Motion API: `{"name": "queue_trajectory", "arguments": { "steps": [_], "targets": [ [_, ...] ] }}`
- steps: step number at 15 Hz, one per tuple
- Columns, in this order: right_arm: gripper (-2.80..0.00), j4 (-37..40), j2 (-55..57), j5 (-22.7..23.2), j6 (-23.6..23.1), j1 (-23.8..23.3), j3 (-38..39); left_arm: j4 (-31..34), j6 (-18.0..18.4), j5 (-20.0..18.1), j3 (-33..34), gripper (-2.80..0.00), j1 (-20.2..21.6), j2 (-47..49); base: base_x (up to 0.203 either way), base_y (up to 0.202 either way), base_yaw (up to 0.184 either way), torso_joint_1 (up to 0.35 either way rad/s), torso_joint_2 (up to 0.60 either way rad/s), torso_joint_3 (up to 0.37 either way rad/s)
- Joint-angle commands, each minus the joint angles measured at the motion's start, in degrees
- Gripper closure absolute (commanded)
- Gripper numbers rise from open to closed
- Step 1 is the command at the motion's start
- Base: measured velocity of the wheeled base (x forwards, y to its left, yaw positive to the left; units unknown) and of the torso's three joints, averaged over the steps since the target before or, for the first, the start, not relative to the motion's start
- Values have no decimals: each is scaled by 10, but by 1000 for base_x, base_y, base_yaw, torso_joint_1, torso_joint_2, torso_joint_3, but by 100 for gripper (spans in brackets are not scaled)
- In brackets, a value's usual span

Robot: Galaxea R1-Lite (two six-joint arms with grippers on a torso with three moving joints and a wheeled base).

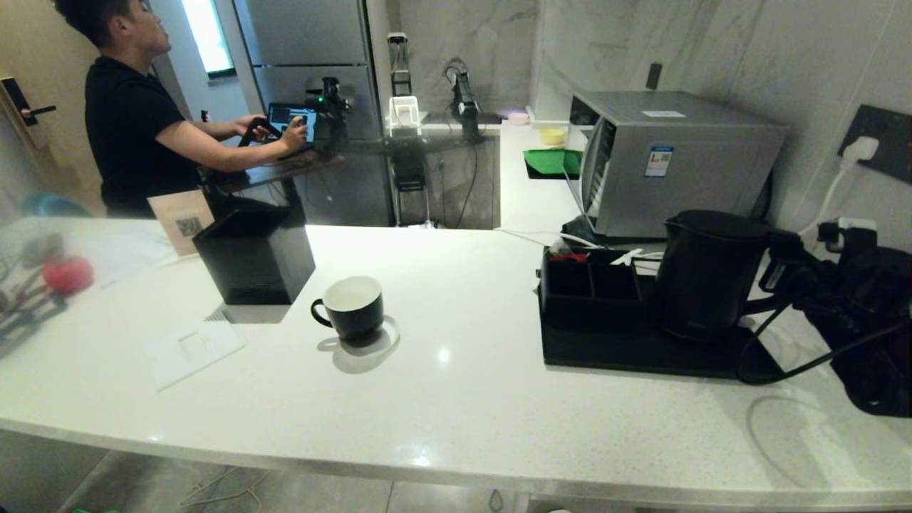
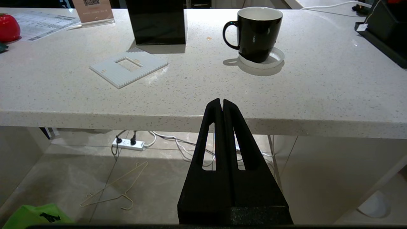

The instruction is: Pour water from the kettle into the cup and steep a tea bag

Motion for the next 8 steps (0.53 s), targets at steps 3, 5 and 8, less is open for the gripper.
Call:
{"name": "queue_trajectory", "arguments": {
  "steps": [3, 5, 8],
  "targets": [
    [0, -11, 23, -1, -2, 0, -12, 0, 0, 0, 0, 0, 0, 0, 0, 0, 0, 0, 0, 0],
    [0, -11, 25, -1, -4, 0, -16, 0, 0, 0, 0, 0, 0, 0, 0, 0, 0, 0, 0, 0],
    [0, -11, 27, -1, -4, -2, -18, 0, 0, 0, 0, 0, 0, 0, 0, 0, 0, 0, 0, 0]
  ]
}}
